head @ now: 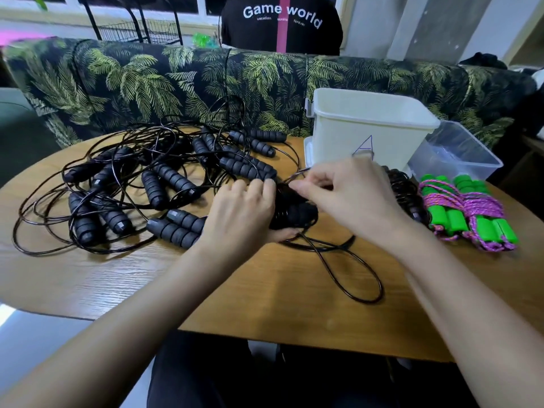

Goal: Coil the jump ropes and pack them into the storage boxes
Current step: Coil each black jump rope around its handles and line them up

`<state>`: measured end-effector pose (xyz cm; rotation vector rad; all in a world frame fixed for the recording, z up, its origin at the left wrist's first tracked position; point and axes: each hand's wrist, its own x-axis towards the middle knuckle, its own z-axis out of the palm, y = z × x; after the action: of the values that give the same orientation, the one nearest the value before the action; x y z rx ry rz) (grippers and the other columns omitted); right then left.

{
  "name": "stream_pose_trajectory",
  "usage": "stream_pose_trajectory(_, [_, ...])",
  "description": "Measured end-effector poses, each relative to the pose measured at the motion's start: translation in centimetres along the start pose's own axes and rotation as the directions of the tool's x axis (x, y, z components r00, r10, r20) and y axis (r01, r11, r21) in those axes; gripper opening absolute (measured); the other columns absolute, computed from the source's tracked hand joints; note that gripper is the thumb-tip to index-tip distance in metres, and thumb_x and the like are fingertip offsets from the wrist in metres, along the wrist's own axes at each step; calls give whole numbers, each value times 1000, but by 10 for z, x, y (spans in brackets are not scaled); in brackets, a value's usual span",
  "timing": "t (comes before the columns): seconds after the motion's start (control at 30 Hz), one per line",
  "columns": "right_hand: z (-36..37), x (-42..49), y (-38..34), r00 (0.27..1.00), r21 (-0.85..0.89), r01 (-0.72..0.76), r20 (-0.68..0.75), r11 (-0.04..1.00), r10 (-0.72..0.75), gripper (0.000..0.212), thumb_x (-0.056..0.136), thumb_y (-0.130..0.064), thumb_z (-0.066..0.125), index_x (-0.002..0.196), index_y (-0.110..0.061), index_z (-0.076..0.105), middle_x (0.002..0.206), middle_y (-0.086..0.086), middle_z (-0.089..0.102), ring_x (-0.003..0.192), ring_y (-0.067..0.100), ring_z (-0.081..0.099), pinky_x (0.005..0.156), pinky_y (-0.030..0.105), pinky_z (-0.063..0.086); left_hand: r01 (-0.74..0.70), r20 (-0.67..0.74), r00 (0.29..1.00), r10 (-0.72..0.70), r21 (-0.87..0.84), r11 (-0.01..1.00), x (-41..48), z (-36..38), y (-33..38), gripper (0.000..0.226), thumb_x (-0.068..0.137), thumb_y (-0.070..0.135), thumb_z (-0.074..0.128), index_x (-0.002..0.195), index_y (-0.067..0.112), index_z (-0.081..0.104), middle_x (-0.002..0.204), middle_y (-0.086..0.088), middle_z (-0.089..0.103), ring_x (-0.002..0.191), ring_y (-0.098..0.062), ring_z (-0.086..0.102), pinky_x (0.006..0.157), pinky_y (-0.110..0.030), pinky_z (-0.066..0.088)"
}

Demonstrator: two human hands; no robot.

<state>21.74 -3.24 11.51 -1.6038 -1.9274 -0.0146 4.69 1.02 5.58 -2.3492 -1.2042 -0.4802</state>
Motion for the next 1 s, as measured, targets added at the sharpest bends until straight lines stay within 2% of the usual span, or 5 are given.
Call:
stream_pose_trajectory(0.37, [37,-63,19,979,549,-197,72,812,189,25,97,-21,61,74,-26,69,54,-9,53,64,19,59,77,43,51,281,89,959,-268,-205,938,18,-11,-22,115,46,100,31,124,20,60,108,-2,70,96,-30,67,67,-34,44])
stream_pose_trajectory(0.5, [42,-57,15,963,608,-269,170,747,209,17,95,-16,64,81,-18,73,64,-3,69,52,4,55,62,21,48,355,124,933,-338,-478,803,12,-17,-20,108,48,99,47,126,25,62,107,-1,72,104,-25,65,71,-30,39])
stream_pose_trajectory(0.77, [54,-40,14,953,478,-288,61,830,295,5,84,-19,76,86,-21,80,75,-16,74,80,-1,68,78,12,49,393,308,919,-245,-729,561,8,-19,-16,101,53,85,46,123,16,67,102,4,70,96,-8,61,73,-25,46])
stream_pose_trajectory(0.93, [55,-40,19,935,423,-260,-116,868,336,10,71,-34,83,71,-36,73,72,-14,72,74,5,65,69,31,49,406,376,914,-155,-817,410,4,-20,-14,53,59,80,49,82,35,65,75,-5,71,60,-9,61,65,-34,51])
stream_pose_trajectory(1.0, [50,-39,25,912,285,-246,-256,927,321,50,56,-56,83,82,-19,63,83,-10,64,77,16,60,63,34,49,398,384,915,-122,-817,418,4,-17,-15,53,61,80,50,79,32,66,75,-5,71,56,-8,60,61,-32,49])
